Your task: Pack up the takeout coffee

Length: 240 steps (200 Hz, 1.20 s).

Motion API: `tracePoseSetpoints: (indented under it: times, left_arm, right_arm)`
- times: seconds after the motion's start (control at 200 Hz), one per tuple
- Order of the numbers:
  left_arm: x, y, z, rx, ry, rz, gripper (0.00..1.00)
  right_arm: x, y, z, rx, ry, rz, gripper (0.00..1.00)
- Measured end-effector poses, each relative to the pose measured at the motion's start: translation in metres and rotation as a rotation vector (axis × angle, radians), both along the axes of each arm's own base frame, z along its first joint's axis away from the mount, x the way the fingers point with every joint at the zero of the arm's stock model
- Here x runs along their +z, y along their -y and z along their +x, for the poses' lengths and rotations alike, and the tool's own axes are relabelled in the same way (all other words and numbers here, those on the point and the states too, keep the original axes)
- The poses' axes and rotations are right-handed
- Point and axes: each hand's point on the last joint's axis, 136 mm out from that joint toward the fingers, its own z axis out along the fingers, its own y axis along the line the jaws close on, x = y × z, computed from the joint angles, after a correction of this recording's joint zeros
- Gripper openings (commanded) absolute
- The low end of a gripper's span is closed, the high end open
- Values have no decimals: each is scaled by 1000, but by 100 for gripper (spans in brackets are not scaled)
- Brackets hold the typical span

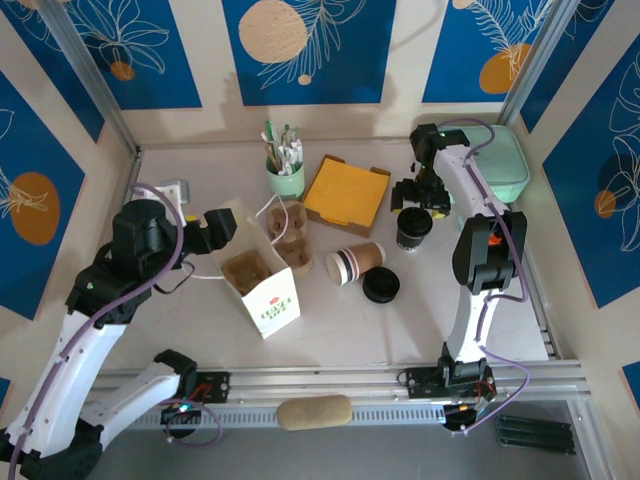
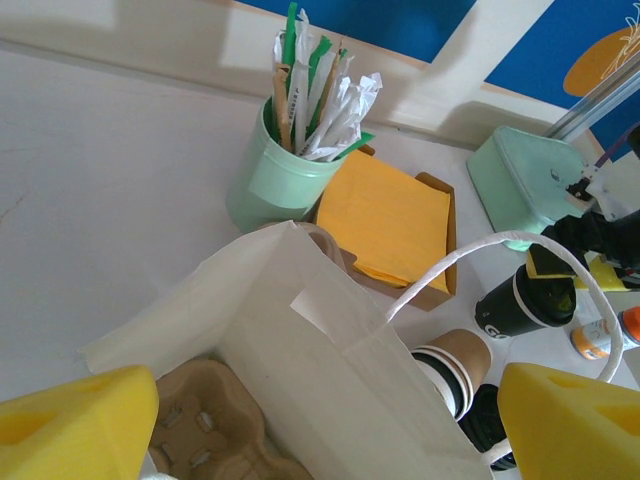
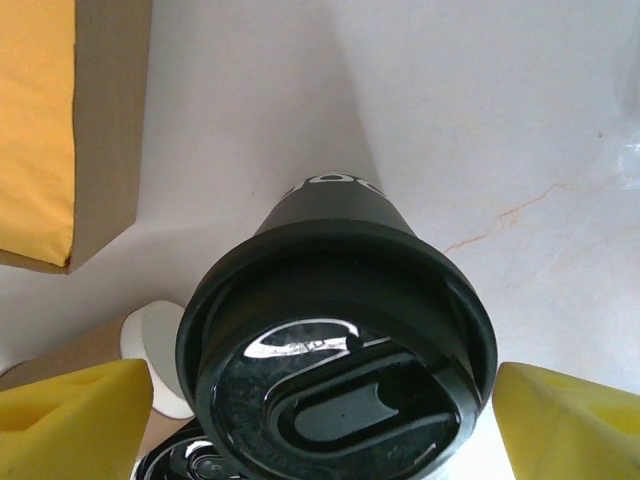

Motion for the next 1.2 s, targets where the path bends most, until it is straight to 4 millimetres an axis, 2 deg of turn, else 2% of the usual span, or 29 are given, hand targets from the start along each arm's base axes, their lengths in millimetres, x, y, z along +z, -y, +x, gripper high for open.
tracePoseSetpoints:
  times: [0.375,1.2]
  left_arm:
    - [1,-1,-3,0,7,-3,88]
    - [2,-2,-4,0,12,-5,88]
  right_arm:
    - [-7,-3,0,18,-21,12,79]
    - [-13,-7,-6,56,-42,-6,79]
